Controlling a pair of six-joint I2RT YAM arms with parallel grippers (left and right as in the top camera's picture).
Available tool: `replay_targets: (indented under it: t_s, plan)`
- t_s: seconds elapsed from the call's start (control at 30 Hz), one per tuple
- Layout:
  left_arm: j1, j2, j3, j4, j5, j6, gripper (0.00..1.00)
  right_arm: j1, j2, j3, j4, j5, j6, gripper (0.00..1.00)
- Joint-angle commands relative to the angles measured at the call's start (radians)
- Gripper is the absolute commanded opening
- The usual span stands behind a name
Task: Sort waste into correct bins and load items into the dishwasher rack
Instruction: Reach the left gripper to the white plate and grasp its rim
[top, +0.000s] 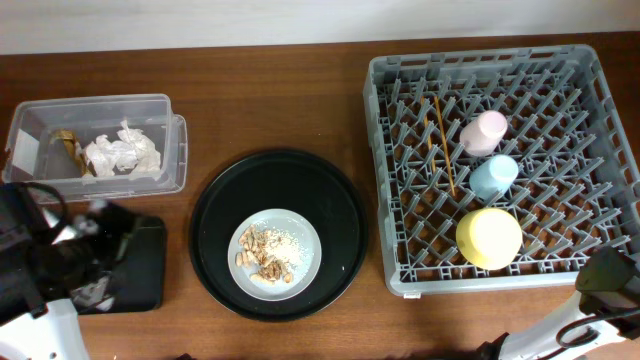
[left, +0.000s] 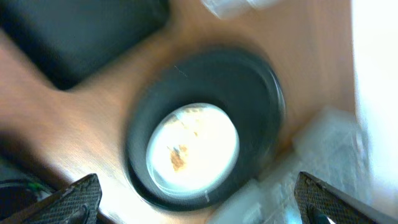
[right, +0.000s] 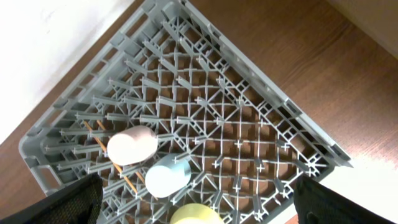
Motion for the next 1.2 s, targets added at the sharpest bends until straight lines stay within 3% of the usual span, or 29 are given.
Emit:
replay_targets:
  t_s: [0.0, 0.07, 0.1, 0.2, 0.27, 0.37, 0.43, 0.47, 0.6, 0.87, 1.17]
  plan:
    - [-0.209, -0.005, -0.001, 0.001, 0.266, 0.225, 0.98, -0.006, 0.002, -0.003, -0.006, -0.002, 0.008, 0.98]
    - [-0.409, -0.005, -0.001, 0.049, 0.242, 0.235, 0.98, -0.006, 0.002, -0.003, -0.006, -0.002, 0.008, 0.98]
    - [-0.612, 0.005, -0.001, 0.14, 0.129, 0.177, 0.99, -0.006, 0.002, -0.003, -0.006, -0.002, 0.008, 0.98]
    - [-0.855, 0.058, -0.001, 0.232, -0.146, 0.071, 0.99, -0.006, 0.002, -0.003, -0.006, -0.002, 0.008, 0.98]
    - [-0.969, 0.139, -0.001, 0.25, -0.275, 0.05, 0.99, -0.006, 0.002, -0.003, -0.006, -0.002, 0.008, 0.98]
    - [-1.113, 0.397, 0.016, 0.254, -0.395, 0.049, 0.99, -0.006, 0.002, -0.003, -0.006, -0.002, 0.008, 0.98]
    - [-1.178, 0.538, 0.033, 0.259, -0.507, -0.056, 0.91, -0.006, 0.002, -0.003, -0.006, -0.002, 0.008, 0.98]
    - [-1.189, 0.571, 0.033, 0.268, -0.539, -0.095, 0.89, -0.006, 0.002, -0.003, -0.006, -0.002, 0.008, 0.98]
    - [-1.209, 0.742, 0.033, 0.359, -0.57, -0.269, 0.58, -0.006, 0.002, -0.003, -0.006, -0.002, 0.008, 0.98]
    - [-1.209, 0.877, 0.033, 0.505, -0.501, -0.316, 0.5, -0.006, 0.002, -0.003, -0.006, -0.002, 0.008, 0.98]
    - [-1.278, 0.945, 0.032, 0.51, -0.491, -0.335, 0.42, -0.006, 0.002, -0.003, -0.006, -0.002, 0.008, 0.98]
